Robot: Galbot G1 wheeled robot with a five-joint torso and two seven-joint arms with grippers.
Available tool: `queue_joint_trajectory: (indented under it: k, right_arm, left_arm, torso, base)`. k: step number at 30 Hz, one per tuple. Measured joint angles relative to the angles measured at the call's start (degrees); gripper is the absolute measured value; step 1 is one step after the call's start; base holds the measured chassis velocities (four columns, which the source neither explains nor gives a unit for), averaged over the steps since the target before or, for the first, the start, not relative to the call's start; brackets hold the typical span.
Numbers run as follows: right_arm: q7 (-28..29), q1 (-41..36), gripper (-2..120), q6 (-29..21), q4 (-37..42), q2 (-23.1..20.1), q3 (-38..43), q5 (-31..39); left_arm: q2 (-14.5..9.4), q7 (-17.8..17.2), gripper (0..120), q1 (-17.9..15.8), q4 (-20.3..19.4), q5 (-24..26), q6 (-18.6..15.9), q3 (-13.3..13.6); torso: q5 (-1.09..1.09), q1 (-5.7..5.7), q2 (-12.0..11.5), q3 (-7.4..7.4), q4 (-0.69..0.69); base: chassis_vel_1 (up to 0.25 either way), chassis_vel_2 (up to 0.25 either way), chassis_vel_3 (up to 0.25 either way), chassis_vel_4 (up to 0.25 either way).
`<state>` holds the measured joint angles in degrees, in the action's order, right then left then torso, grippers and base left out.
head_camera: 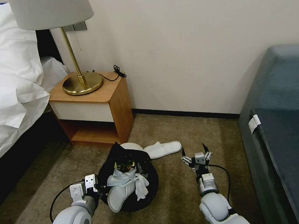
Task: Pick up the trash bin, then pick up the garbage on the floor and place it into the trash bin.
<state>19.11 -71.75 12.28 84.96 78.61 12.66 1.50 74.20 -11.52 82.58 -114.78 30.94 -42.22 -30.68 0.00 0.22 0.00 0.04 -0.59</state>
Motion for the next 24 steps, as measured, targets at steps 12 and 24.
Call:
queue_joint_trajectory:
  k: [12, 24]
  right_arm:
    - [-2.67, -1.74, 100, 1.19, -0.94, 1.87, 1.30, -1.24]
    - [-3.27, -0.85, 100, 1.55, -1.38, 2.58, 1.61, -1.93]
  left_arm:
    - [2.07, 0.00, 0, 0.21, 0.05, -0.73, 0.02, 0.57]
    - [3.22, 0.24, 0, 0.22, 0.41, -1.55, 0.06, 1.13]
  torso:
    - [0.00, -0.01, 0.00, 0.00, 0.00]
    - [0.00, 0.00, 0.00, 0.00, 0.00]
  base:
    - [0.000, 0.000, 0.000, 0.000]
    - [0.000, 0.000, 0.000, 0.000]
